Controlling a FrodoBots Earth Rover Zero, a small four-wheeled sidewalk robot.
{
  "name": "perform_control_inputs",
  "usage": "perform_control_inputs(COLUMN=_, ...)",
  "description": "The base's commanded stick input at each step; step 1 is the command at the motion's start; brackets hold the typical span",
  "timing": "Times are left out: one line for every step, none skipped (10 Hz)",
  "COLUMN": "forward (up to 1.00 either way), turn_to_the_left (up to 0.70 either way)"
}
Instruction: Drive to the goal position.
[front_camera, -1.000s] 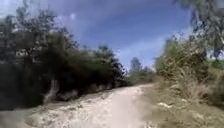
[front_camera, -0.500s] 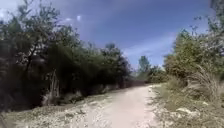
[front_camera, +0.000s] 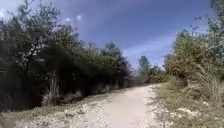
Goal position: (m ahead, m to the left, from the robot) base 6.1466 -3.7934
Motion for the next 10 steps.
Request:
perform_control_inputs(forward=0.22, turn_to_the_left=0.00)
perform_control_inputs(forward=0.00, turn_to_the_left=0.00)
perform_control_inputs(forward=0.00, turn_to_the_left=0.00)
perform_control_inputs(forward=0.00, turn_to_the_left=0.00)
perform_control_inputs(forward=0.00, turn_to_the_left=0.00)
perform_control_inputs(forward=0.00, turn_to_the_left=0.00)
perform_control_inputs(forward=0.00, turn_to_the_left=0.00)
perform_control_inputs(forward=0.00, turn_to_the_left=0.00)
perform_control_inputs(forward=0.00, turn_to_the_left=0.00)
perform_control_inputs(forward=0.00, turn_to_the_left=0.00)
